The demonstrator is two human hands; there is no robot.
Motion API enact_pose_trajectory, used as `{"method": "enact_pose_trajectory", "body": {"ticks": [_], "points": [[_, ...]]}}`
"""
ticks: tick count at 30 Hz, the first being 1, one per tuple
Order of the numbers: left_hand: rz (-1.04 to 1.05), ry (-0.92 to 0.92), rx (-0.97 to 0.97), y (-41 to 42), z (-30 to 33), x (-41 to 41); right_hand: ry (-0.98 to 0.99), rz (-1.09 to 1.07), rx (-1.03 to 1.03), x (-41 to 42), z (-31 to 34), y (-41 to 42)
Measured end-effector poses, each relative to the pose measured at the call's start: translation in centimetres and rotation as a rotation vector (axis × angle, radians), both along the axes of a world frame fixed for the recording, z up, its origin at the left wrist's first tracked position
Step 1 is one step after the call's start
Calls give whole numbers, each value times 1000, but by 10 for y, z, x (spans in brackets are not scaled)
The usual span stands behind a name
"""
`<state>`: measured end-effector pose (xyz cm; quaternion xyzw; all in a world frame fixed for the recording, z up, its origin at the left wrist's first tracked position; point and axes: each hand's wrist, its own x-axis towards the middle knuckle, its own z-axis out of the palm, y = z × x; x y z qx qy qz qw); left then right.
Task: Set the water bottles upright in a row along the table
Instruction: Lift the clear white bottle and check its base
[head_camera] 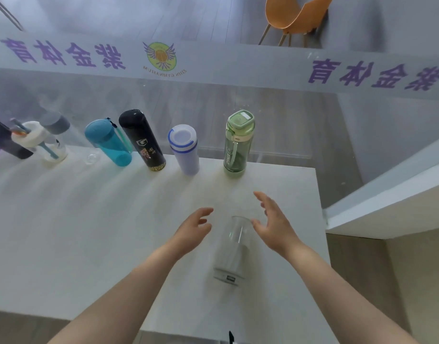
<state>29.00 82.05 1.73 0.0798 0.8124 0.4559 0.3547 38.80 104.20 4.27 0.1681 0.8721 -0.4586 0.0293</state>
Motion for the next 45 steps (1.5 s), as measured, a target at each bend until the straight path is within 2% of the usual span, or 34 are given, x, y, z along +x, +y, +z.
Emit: {"method": "enact_pose_trajectory", "body": {"ticks": [6,13,23,32,39,45], "points": [[-13,-113,-6,-32,-10,75,-105,72,-38,76,-27,-42],[-13,-260,147,-31,-7,127,-181,13,-184,120,-34,-78],[-22,-115,143,-63,-9,155,-172,-74,-188,142,-27,-110],[-68,-33,168,-120,5,173,-164,-104,-300,170,-4,-157],[-65,112,255,-146,23,179,-175,-205,-253,183,12,-190],[-99,115,288,-152,29,180,-139,-332,-274,174,21,-202]]}}
